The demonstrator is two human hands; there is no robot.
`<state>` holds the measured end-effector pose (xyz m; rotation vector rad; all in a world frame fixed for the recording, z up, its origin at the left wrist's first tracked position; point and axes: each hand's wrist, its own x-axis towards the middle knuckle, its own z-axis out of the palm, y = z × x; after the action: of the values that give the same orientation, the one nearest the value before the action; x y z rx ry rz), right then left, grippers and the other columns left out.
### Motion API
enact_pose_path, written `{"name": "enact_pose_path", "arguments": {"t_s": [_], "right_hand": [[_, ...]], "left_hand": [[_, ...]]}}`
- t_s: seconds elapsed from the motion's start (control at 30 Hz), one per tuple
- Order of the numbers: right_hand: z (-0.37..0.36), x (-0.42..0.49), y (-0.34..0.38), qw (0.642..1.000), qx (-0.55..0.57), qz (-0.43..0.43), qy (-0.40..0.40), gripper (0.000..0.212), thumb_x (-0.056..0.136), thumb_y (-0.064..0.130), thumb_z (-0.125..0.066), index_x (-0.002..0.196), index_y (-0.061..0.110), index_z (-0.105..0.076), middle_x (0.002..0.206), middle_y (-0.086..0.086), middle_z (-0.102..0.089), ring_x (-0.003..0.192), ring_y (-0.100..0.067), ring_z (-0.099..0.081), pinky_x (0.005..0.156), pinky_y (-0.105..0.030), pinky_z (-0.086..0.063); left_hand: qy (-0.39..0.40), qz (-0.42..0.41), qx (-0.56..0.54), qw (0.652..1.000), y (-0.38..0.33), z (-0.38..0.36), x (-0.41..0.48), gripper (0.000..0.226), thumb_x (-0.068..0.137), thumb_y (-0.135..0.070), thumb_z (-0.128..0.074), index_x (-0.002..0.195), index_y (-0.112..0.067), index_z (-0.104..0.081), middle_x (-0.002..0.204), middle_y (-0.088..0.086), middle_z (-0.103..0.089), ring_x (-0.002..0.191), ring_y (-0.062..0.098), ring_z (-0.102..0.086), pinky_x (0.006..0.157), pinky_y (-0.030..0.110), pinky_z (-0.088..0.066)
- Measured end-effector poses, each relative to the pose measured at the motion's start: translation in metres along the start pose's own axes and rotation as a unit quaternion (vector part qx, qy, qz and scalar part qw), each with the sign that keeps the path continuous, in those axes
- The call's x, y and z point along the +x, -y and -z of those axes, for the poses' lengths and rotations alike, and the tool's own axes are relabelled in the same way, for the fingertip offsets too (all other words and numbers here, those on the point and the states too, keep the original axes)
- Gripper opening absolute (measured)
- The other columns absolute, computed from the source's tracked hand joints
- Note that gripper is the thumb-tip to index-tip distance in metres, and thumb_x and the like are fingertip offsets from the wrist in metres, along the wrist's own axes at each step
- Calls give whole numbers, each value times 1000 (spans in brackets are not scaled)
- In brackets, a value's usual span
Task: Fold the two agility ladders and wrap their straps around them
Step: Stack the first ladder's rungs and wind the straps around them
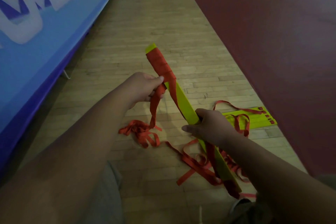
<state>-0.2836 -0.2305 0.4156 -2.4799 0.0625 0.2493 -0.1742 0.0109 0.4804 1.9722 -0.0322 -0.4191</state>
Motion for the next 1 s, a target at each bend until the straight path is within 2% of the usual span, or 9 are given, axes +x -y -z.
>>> {"name": "enact_pose_path", "arguments": {"t_s": [0.07, 0.2, 0.37, 0.47, 0.57, 0.73, 0.83, 0.9, 1.0], "right_hand": [[0, -1, 2, 1000, -24, -2, -4, 39, 88, 59, -86, 100, 26, -68, 86, 3, -71, 80, -15, -68, 71, -37, -57], [-3, -2, 3, 998, -54, -23, 4, 37, 92, 62, -81, 101, 27, -74, 83, 4, -71, 77, -14, -68, 68, -34, -57], [-8, 0, 4, 998, -34, -44, 31, 42, 93, 62, -80, 106, 22, -77, 89, 1, -74, 82, -15, -70, 79, -38, -61], [-2, 1, 7, 996, 28, -57, 65, 43, 95, 64, -75, 105, 21, -73, 96, -3, -75, 88, -19, -71, 78, -37, -55], [9, -4, 11, 975, 169, -79, 124, 38, 101, 55, -73, 117, 20, -73, 107, 0, -81, 92, -19, -79, 81, -35, -58], [20, -5, 13, 934, 302, -57, 184, 26, 106, 34, -70, 124, 15, -74, 113, 1, -85, 105, -24, -82, 89, -39, -62], [20, -3, 7, 937, 296, -29, 183, 23, 103, 39, -75, 116, 21, -82, 117, -3, -83, 112, -29, -80, 103, -48, -60], [18, -3, 5, 943, 288, -21, 165, 22, 100, 43, -79, 107, 23, -85, 114, -8, -83, 114, -34, -78, 100, -48, -62], [18, -4, 5, 954, 271, -20, 128, 21, 99, 43, -81, 102, 23, -86, 104, -4, -84, 100, -24, -80, 85, -35, -59]], "left_hand": [[-1, 0, 5, 1000, -5, -1, -4, 52, 105, -56, -64, 101, -7, -82, 88, 10, -83, 86, 22, -81, 88, 40, -65], [-15, 1, 52, 999, -10, -7, -11, 65, 92, -77, -65, 98, -16, -84, 83, 4, -84, 79, 12, -82, 78, 33, -61], [-37, -13, 48, 998, -8, -14, -10, 54, 93, -68, -72, 93, -16, -85, 79, 4, -83, 77, 13, -81, 73, 32, -58], [-16, -28, -15, 999, -9, -11, -8, 47, 93, -61, -77, 97, -14, -86, 86, 8, -84, 85, 20, -83, 87, 41, -64], [0, -40, -73, 997, -8, -6, -4, 41, 95, -53, -79, 105, -13, -86, 97, 10, -84, 92, 23, -82, 100, 50, -62], [10, -51, -125, 991, -8, 3, 2, 29, 102, -41, -74, 103, -14, -84, 99, 9, -84, 87, 17, -79, 90, 39, -59], [9, -52, -108, 993, -7, 10, 5, 30, 103, -45, -72, 104, -18, -86, 104, 8, -84, 95, 20, -80, 95, 39, -59], [11, -47, -82, 995, -5, 12, 6, 35, 103, -52, -70, 109, -21, -85, 107, 7, -84, 99, 22, -81, 97, 39, -60], [14, -39, -67, 997, -1, 10, 6, 40, 104, -56, -65, 113, -22, -83, 106, 4, -84, 98, 23, -82, 86, 35, -61]]}}
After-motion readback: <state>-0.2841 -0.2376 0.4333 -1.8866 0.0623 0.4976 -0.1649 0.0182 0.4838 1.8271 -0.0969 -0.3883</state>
